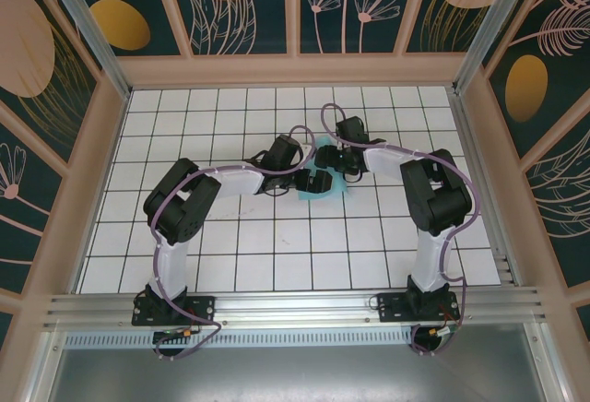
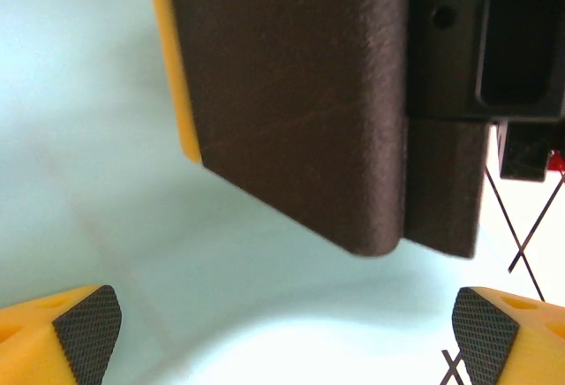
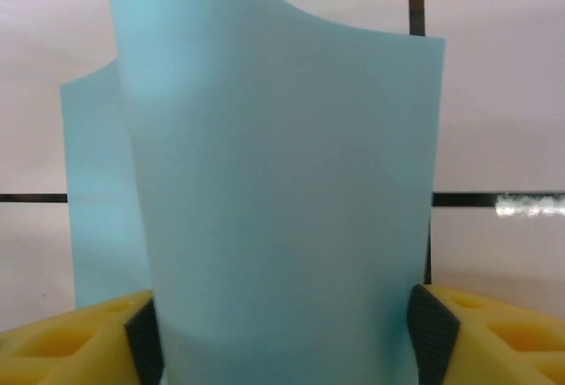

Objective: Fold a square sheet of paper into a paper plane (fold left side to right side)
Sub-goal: Pick up the square sheet of paper from the center of the table.

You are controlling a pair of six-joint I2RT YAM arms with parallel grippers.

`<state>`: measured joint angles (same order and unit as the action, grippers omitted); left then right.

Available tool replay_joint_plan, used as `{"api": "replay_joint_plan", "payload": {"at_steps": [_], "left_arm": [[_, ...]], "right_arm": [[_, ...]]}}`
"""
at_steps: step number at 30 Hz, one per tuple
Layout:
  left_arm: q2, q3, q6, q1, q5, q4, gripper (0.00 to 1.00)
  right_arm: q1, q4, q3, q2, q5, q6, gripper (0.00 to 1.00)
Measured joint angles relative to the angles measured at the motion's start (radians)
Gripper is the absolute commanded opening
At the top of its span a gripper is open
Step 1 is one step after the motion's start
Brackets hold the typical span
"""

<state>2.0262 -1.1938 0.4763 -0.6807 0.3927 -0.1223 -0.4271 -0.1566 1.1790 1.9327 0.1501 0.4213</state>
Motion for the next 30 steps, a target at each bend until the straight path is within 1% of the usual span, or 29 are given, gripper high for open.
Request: {"api": "replay_joint_plan", "payload": {"at_steps": [6, 8, 11, 14, 17, 20, 24, 30], "left_arm": [[-0.034, 0.031, 0.0, 0.003, -0.015, 0.009, 0.98], [-0.066, 0.052, 0.0, 0.012, -0.021, 0.018, 0.99], [-0.15, 0.105, 0.002, 0.051, -0.027, 0.016, 0.99], [-0.251, 0.178, 0.027, 0.125, -0.013, -0.019, 0.98], [-0.332, 0.25, 0.058, 0.207, 0.019, -0.062, 0.98], [-0.376, 0.286, 0.083, 0.257, 0.057, -0.076, 0.99], [-0.423, 0.301, 0.123, 0.265, 0.131, -0.099, 0.99], [-0.517, 0.291, 0.181, 0.265, 0.24, -0.164, 0.98]], "right_arm": [[0.014, 0.004, -0.023, -0.007, 0.054, -0.008, 0.47], [0.024, 0.014, -0.047, -0.021, 0.087, -0.007, 0.43], [0.048, 0.062, -0.111, -0.059, 0.164, 0.005, 0.37], [0.082, 0.153, -0.195, -0.114, 0.257, 0.027, 0.32], [0.116, 0.257, -0.275, -0.178, 0.351, 0.062, 0.31], [0.145, 0.367, -0.338, -0.241, 0.441, 0.102, 0.3], [0.163, 0.491, -0.387, -0.336, 0.554, 0.143, 0.28], [0.164, 0.642, -0.383, -0.459, 0.713, 0.206, 0.27]]}}
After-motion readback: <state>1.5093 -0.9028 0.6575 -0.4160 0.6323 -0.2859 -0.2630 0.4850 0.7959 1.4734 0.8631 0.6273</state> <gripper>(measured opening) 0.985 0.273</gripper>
